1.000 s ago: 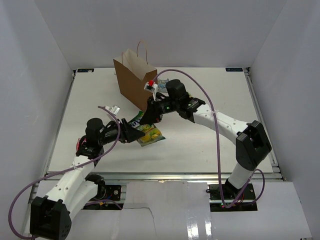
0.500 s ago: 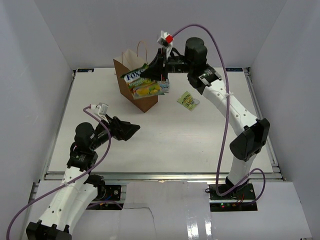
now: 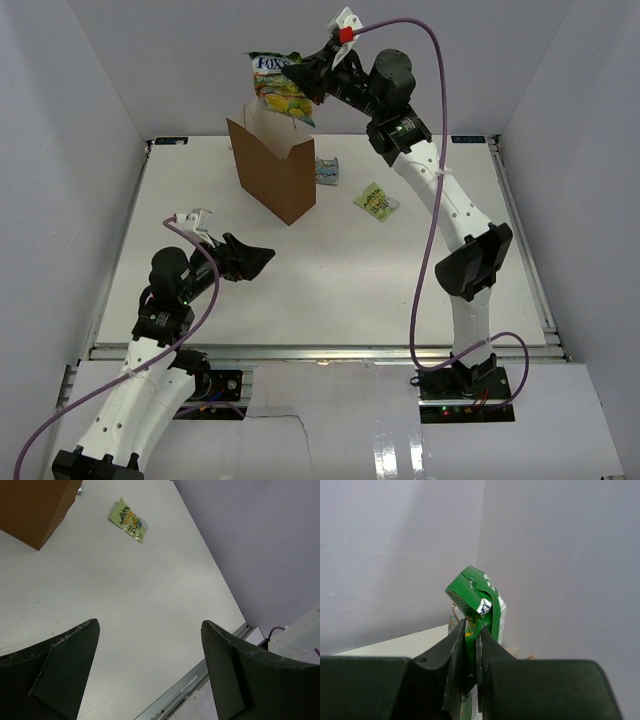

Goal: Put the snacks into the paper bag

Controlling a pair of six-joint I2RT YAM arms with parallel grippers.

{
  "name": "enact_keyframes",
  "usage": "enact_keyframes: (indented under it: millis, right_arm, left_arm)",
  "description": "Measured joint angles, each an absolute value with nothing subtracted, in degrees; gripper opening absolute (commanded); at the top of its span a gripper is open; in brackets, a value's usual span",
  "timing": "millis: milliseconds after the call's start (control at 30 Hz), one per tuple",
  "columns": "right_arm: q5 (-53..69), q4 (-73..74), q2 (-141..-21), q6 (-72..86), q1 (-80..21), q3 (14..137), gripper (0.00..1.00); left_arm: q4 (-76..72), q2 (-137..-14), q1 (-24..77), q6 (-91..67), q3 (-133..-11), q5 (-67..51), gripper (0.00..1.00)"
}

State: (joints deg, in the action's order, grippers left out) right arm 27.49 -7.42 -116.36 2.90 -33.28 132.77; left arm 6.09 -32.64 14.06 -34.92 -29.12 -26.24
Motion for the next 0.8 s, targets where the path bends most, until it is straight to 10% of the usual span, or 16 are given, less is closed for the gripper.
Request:
enact_keyframes:
  millis: [800]
  right_arm:
    - [13.8, -15.1, -123.9, -8.3, -38.7, 127.1, 0.22]
  left_arm:
    - [9.8, -31.6, 14.1, -37.0, -29.1, -20.7, 0.96]
